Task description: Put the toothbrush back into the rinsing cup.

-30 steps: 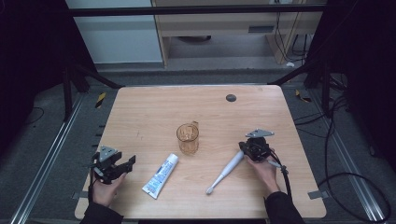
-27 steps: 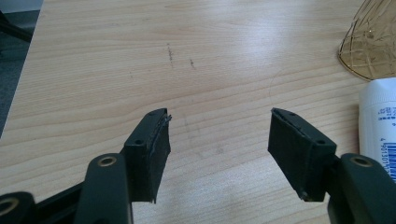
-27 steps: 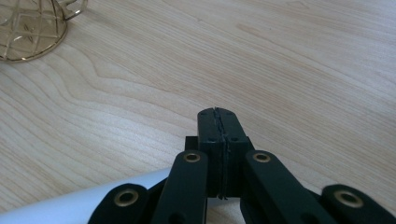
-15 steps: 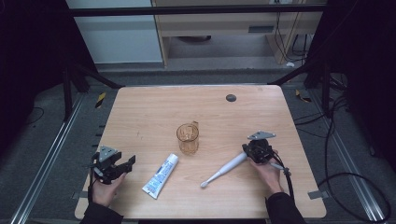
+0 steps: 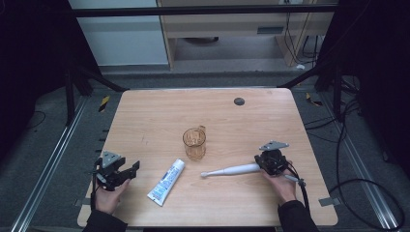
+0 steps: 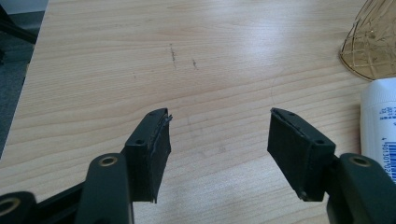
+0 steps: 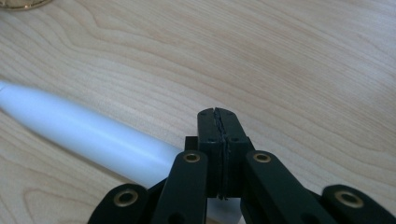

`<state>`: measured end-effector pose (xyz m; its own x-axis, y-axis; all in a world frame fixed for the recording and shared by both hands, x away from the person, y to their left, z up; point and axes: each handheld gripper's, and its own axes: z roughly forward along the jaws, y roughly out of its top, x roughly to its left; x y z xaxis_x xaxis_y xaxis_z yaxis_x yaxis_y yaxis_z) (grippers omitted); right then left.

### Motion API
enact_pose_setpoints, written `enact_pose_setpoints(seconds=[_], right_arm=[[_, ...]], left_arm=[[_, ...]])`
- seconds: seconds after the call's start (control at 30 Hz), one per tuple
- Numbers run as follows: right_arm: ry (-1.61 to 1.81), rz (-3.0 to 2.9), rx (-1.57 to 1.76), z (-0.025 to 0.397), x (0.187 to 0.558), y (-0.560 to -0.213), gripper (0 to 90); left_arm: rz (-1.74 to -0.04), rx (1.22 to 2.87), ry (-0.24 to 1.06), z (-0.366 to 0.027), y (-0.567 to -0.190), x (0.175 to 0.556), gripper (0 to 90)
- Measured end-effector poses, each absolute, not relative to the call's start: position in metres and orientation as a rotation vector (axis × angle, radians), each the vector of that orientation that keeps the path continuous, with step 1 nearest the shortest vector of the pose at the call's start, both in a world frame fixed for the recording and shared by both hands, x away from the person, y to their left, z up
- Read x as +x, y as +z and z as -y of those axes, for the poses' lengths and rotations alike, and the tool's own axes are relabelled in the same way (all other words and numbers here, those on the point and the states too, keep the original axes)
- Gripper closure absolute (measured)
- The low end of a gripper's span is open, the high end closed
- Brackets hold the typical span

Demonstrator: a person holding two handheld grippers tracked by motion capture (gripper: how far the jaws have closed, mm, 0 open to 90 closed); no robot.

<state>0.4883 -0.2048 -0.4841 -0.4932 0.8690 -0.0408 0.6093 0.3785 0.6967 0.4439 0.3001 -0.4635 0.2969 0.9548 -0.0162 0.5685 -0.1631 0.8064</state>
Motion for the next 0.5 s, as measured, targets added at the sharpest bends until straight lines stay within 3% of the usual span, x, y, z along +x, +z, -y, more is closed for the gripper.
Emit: enact_pose_setpoints(seconds=[0.5], right_arm=[[0.851,-2.277,1.259,0.201,0.4794,-0.4832,88.4]], left_arm=[[-1.369,1.837,0.678,-0.3011,-0.4632,0.4435,38.1]])
